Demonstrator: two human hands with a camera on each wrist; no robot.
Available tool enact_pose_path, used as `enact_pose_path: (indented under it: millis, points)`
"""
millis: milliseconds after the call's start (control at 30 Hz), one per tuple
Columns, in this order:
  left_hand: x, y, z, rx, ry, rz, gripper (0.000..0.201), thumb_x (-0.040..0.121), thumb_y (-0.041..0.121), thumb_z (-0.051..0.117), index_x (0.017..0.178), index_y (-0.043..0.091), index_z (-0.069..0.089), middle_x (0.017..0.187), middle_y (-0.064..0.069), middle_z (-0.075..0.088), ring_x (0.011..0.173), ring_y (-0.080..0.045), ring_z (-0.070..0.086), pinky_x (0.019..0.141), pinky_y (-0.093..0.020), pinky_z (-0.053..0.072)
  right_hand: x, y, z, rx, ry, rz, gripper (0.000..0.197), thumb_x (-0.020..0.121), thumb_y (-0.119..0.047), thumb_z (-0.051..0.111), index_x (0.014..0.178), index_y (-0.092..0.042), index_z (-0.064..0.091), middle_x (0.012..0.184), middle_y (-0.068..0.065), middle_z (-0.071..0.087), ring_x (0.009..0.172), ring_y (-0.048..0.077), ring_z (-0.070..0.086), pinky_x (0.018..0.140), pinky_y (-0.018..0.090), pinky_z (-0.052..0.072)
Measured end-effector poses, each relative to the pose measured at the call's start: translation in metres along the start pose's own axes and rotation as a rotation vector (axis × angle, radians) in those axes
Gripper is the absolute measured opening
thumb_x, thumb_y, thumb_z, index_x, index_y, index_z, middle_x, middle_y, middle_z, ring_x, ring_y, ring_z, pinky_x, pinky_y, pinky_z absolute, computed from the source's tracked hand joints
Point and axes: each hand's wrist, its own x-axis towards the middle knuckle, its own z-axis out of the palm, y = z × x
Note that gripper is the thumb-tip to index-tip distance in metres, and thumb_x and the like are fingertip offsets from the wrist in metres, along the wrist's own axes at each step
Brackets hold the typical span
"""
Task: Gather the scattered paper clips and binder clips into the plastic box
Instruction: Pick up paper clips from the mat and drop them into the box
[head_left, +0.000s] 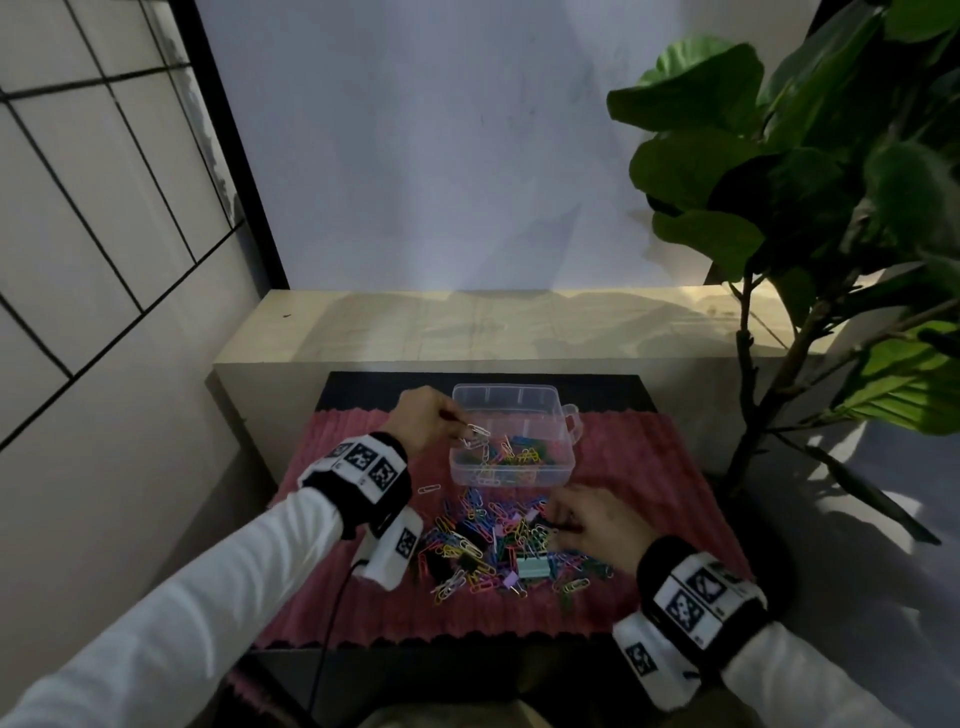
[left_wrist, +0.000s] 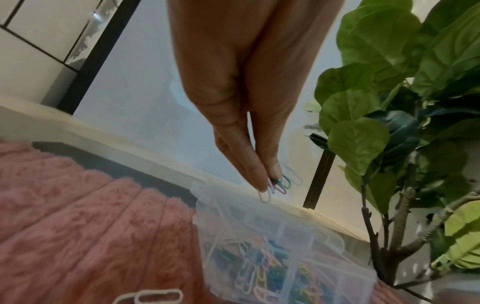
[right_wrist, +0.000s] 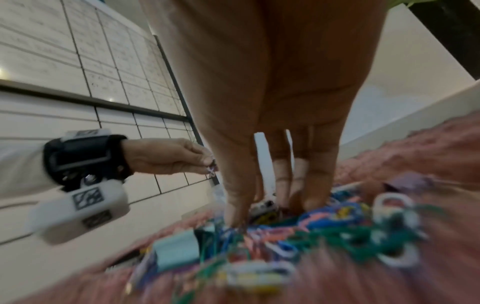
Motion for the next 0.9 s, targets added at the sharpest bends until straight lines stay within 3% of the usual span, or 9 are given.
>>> enact_pose_path:
  millis: [67,167,333,433,533,633,733,833,900]
  points:
    - [0.006,-0.003,0.002,-0.015,0.004,-0.041,0.014,0.075,0.005,0.070,0.089,0.000,0.071,0.091,-0.018,0.073,0.054,0.002,0.061,0.070,-0.016,0.056,-0.003,0.001,0.006,-0.034,-0.011,-0.018,0.038,0.077,-0.025,0.070,0.109,-0.016,0.050,0.111,-0.001,0.054,0.098,0.015,0.052,0.084,0.031,0.045]
    - [0.014,-0.004,0.004,-0.016,0.002,-0.054,0.014,0.077,0.004,0.068,0.090,-0.001,0.070,0.094,-0.020,0.072,0.047,0.006,0.059,0.060,-0.007,0.053,-0.004,0.001,0.012,-0.059,0.008,-0.029,0.043,0.075,-0.021,0.071,0.110,-0.015,0.047,0.114,0.000,0.053,0.102,0.018,0.050,0.086,0.032,0.045]
    - [0.011,0.006,0.004,0.088,-0.195,-0.024,0.029,0.083,-0.002,0.058,0.110,0.005,0.064,0.109,-0.012,0.068,0.080,-0.005,0.062,0.067,-0.005,0.049,-0.001,0.001,0.013,0.059,0.085,-0.044,0.024,0.075,-0.007,0.070,0.092,-0.011,0.054,0.086,-0.003,0.053,0.080,0.015,0.052,0.073,0.028,0.044]
    - [0.003,0.006,0.001,0.119,-0.122,0.019,0.039,0.086,-0.010,0.045,0.117,0.009,0.060,0.115,-0.009,0.066,0.098,-0.012,0.062,0.079,-0.014,0.049,0.000,0.004,0.010,0.150,0.105,-0.021,0.017,0.075,0.001,0.068,0.078,-0.010,0.055,0.074,0.000,0.055,0.073,0.018,0.060,0.068,0.030,0.049]
    - [-0.012,-0.002,-0.012,0.056,-0.047,0.071,0.042,0.083,-0.012,0.045,0.118,0.008,0.059,0.114,-0.009,0.066,0.097,-0.015,0.063,0.068,-0.006,0.049,-0.002,0.009,0.004,0.211,0.105,0.003,0.013,0.073,0.003,0.069,0.073,-0.007,0.062,0.067,0.001,0.060,0.061,0.008,0.059,0.063,0.026,0.053]
    - [-0.034,-0.012,-0.027,0.114,-0.039,0.113,0.032,0.086,-0.003,0.051,0.111,0.012,0.064,0.107,0.001,0.067,0.089,-0.006,0.062,0.072,-0.007,0.049,-0.002,0.016,-0.009,0.347,0.097,0.069,0.019,0.075,-0.001,0.071,0.064,-0.014,0.061,0.061,0.001,0.065,0.049,0.001,0.060,0.053,0.017,0.051]
    - [-0.061,-0.031,-0.034,0.245,-0.127,0.097,0.027,0.087,0.002,0.053,0.109,0.013,0.065,0.103,0.008,0.062,0.088,-0.001,0.057,0.076,-0.006,0.043,0.004,0.022,-0.026,0.505,0.151,0.103,0.016,0.073,-0.004,0.073,0.065,-0.014,0.063,0.063,0.003,0.069,0.055,0.011,0.065,0.058,0.027,0.054]
    - [-0.081,-0.056,-0.031,0.292,-0.235,0.035,0.028,0.085,0.014,0.061,0.111,0.023,0.063,0.110,0.008,0.066,0.082,0.016,0.056,0.073,0.004,0.035,0.014,0.018,-0.047,0.570,0.191,0.073,0.015,0.072,0.000,0.072,0.066,-0.010,0.062,0.062,-0.002,0.067,0.055,0.006,0.065,0.064,0.021,0.053]
    - [-0.091,-0.064,-0.025,0.315,-0.256,0.014,0.030,0.084,0.018,0.062,0.112,0.026,0.062,0.113,0.009,0.065,0.085,0.017,0.055,0.075,0.003,0.035,0.024,0.011,-0.059,0.620,0.205,0.028,0.016,0.072,0.002,0.070,0.066,-0.010,0.061,0.067,0.003,0.067,0.057,0.006,0.066,0.066,0.021,0.055]
